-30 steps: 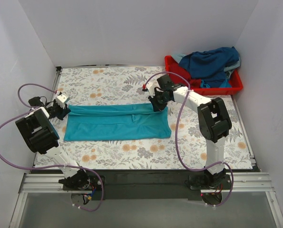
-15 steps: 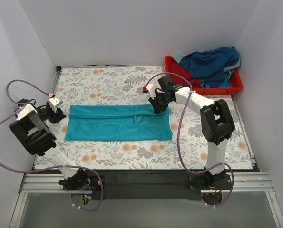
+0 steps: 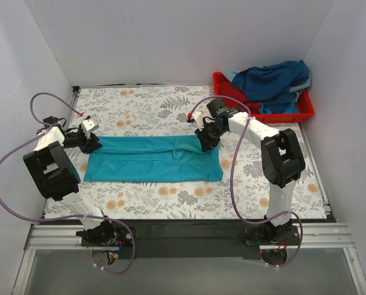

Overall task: Fold and stack the t-shirts
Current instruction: Fold the tshirt

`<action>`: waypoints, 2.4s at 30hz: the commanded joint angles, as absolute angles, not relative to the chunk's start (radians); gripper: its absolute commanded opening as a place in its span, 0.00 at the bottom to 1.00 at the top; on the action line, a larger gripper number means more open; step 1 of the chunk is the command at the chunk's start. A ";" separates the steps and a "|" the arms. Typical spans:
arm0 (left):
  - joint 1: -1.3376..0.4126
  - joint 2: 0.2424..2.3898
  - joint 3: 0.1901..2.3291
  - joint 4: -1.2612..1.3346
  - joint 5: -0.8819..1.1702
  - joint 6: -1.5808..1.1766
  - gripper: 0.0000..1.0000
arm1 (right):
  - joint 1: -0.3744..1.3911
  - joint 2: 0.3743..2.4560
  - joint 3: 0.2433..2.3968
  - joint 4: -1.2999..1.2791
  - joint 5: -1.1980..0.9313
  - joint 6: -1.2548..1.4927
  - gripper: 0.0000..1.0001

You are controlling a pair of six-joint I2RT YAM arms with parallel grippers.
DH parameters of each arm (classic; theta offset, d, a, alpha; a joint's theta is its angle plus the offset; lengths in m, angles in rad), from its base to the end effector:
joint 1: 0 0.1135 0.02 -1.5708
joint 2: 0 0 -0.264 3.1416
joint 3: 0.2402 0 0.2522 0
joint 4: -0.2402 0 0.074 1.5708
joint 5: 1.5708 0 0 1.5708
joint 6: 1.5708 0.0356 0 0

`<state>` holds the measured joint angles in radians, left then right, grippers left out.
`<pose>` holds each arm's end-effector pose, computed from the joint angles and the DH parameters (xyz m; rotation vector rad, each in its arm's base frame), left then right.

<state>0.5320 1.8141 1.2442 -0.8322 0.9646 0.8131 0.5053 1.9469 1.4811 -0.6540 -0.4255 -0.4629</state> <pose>0.3062 0.1463 0.1951 0.4213 2.2539 -0.8175 0.3509 0.2109 0.2068 -1.3461 2.2785 0.5837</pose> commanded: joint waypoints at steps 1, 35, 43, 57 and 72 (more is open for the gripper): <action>0.445 1.744 1.252 -0.776 0.951 0.698 0.37 | 0.499 1.959 1.493 -0.727 -0.449 -0.489 0.11; 0.368 1.852 1.286 -0.954 0.695 0.844 0.04 | 0.456 2.045 1.582 -0.792 -0.565 -0.397 0.19; 0.368 1.750 1.154 -0.868 0.655 0.871 0.18 | 0.456 2.008 1.539 -0.795 -0.537 -0.429 0.11; 0.278 1.684 1.299 -0.830 0.925 0.538 0.49 | 0.393 2.025 1.632 -0.793 -0.621 -0.296 0.41; -0.222 1.930 1.439 -0.542 0.744 -0.308 0.47 | 0.359 2.161 1.738 -0.750 -0.563 -0.153 0.38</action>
<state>-0.2066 1.8919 1.3960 -0.5900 0.7803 -0.1261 0.3599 2.1475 1.6890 -0.7712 -0.5644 -0.1822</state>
